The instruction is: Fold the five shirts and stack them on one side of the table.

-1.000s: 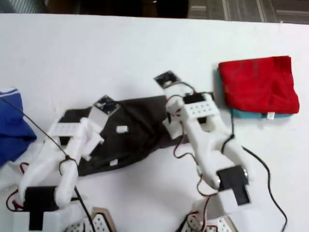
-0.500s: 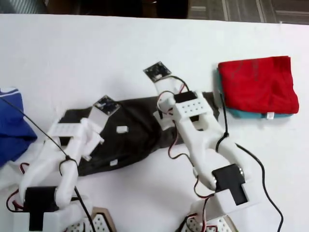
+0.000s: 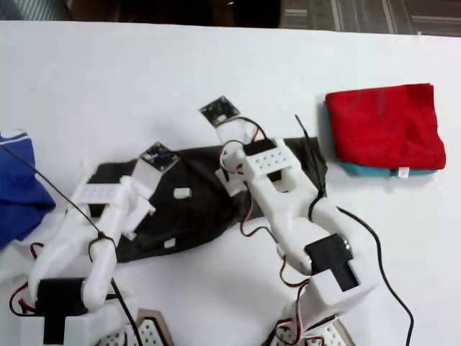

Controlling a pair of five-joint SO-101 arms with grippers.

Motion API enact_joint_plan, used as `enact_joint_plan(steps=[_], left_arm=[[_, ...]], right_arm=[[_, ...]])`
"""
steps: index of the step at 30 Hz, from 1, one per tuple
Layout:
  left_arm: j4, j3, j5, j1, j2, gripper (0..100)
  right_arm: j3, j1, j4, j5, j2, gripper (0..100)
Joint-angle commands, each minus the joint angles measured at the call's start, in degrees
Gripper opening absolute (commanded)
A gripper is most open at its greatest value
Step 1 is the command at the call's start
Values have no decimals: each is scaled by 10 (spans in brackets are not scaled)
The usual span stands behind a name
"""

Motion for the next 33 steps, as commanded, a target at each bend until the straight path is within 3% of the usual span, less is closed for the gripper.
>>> enact_joint_plan(steps=[1,12,17,26,33], left_arm=[[-3,2,5,4,-2,26],[-3,2,5,4,-2,26],[-3,1,5,4,-2,26],[-3,3,5,4,-2,26],[-3,3,5,4,-2,26]], right_arm=[[-23,4,19,-4,-76,21],[-13,1,153,0,-116,21],[23,-32,131,0,-115,21],[105,-44,-18,0,-115,21],[83,-14,29,1,-158,21]])
